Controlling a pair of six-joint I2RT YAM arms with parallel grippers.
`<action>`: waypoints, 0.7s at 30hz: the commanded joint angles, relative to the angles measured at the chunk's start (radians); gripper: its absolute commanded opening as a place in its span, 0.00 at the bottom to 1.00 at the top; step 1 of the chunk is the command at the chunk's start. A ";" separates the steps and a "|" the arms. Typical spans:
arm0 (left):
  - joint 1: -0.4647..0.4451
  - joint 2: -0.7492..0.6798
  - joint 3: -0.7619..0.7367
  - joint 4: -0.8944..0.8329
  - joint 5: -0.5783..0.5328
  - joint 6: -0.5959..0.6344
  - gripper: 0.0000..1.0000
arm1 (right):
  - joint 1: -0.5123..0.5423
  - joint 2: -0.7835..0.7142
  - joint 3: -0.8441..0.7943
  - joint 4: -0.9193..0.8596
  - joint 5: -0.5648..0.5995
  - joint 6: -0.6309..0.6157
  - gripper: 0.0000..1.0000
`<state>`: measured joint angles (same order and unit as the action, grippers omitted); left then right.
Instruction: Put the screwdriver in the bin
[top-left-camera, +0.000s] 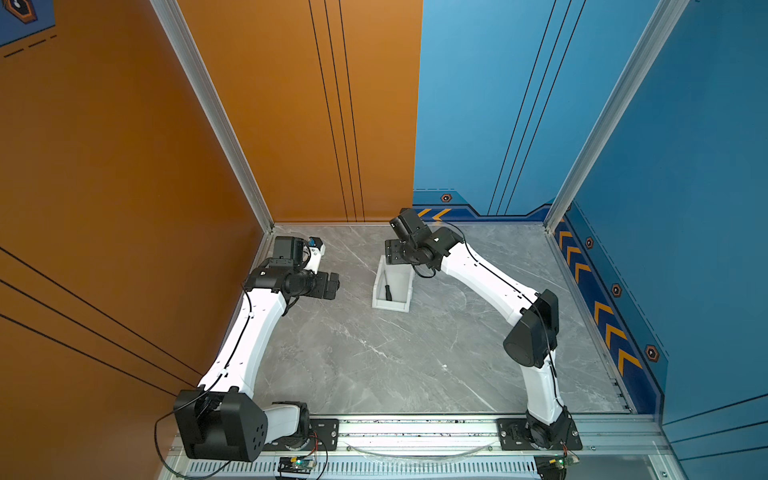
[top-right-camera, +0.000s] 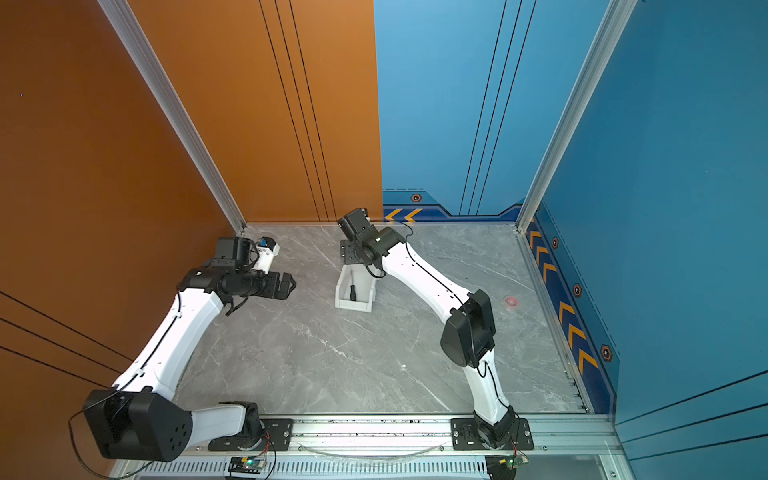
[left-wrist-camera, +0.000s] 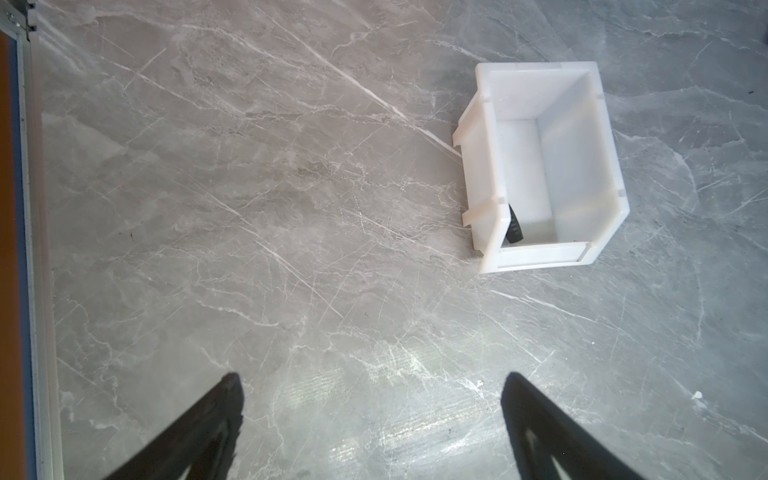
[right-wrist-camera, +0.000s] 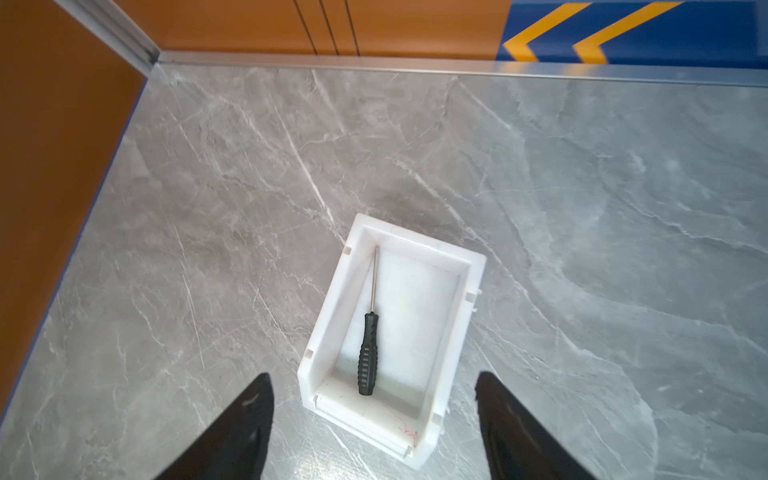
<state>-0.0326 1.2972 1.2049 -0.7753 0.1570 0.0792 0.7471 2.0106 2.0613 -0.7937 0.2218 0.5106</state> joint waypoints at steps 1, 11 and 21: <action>0.021 0.035 0.026 0.000 -0.024 -0.049 0.98 | -0.001 -0.141 -0.138 0.032 0.132 -0.015 0.87; 0.121 0.141 -0.071 0.254 -0.056 -0.235 0.98 | -0.080 -0.604 -0.826 0.312 0.353 -0.022 1.00; 0.140 0.090 -0.522 0.961 -0.255 -0.245 0.98 | -0.214 -0.965 -1.339 0.621 0.354 -0.202 1.00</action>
<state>0.1101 1.4254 0.7532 -0.0906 -0.0181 -0.1638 0.5995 1.1271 0.7788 -0.3016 0.5968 0.3466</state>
